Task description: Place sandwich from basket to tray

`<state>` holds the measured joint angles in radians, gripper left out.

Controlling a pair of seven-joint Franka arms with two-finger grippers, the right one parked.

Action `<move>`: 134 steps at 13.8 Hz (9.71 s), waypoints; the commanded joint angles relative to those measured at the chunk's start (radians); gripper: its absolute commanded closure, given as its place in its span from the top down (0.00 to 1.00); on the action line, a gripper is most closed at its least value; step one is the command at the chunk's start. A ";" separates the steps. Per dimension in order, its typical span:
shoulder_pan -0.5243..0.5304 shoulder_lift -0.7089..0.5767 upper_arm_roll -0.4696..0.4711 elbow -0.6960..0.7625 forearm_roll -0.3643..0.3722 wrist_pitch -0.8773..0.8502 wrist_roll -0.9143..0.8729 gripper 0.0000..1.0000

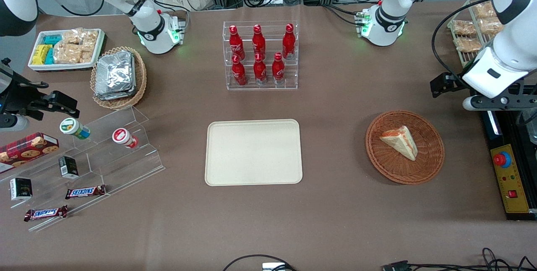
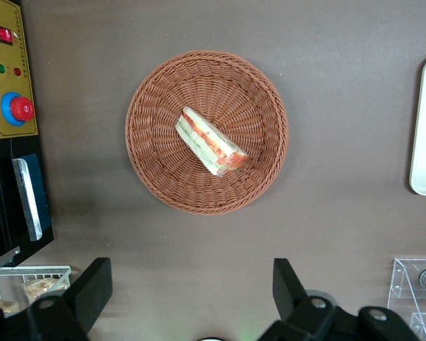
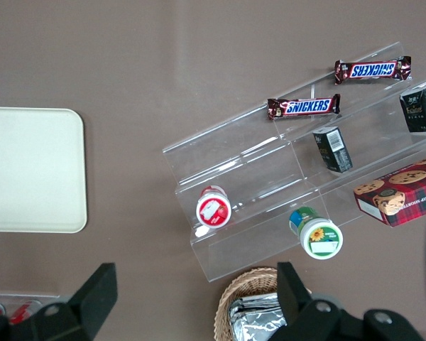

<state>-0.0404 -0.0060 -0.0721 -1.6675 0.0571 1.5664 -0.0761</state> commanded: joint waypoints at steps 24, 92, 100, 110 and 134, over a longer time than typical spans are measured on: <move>0.010 0.337 0.117 -0.011 -0.137 0.118 -0.545 1.00; -0.279 0.763 -0.166 0.391 -0.188 0.483 -0.237 1.00; 0.017 0.384 -0.138 0.365 -0.151 -0.107 -0.323 1.00; 0.083 0.190 -0.135 0.312 0.018 -0.368 -0.154 1.00; 0.065 -0.055 -0.044 -0.038 0.006 -0.006 0.090 1.00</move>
<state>0.0388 -0.0552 -0.1292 -1.7106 0.0581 1.5524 0.0005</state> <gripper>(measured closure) 0.000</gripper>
